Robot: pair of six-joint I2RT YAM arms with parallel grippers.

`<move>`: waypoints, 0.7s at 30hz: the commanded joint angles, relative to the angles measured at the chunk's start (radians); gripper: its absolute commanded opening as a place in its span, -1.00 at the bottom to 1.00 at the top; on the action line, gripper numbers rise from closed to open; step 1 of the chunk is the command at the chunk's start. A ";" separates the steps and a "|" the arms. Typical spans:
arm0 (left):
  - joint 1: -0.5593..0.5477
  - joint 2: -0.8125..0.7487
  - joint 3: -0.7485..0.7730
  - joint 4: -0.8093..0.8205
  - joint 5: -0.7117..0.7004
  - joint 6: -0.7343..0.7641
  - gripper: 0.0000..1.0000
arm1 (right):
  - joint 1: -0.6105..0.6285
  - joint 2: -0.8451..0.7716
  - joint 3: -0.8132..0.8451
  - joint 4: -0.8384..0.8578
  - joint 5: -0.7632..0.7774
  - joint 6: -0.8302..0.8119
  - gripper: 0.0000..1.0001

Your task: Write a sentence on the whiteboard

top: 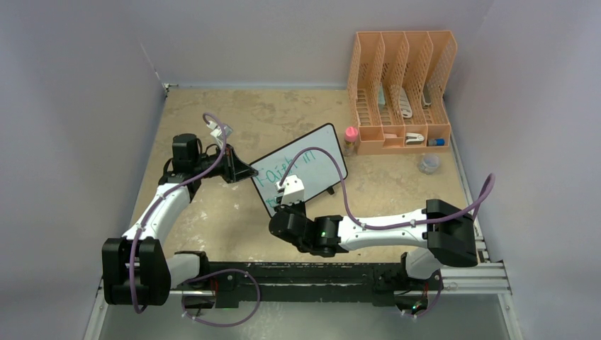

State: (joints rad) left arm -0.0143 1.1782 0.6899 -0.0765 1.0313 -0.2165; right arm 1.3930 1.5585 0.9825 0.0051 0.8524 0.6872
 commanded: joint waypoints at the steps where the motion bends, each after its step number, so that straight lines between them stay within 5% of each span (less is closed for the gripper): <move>1: -0.014 0.008 0.016 -0.031 -0.031 0.023 -1.00 | -0.012 -0.020 0.009 0.012 -0.007 0.027 -1.00; 21: -0.014 0.009 0.017 -0.035 -0.040 0.026 -1.00 | -0.014 -0.107 -0.046 -0.004 0.005 0.044 -1.00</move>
State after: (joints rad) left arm -0.0147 1.1782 0.6899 -0.0765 1.0321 -0.2165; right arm 1.3861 1.4807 0.9466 -0.0032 0.8200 0.7105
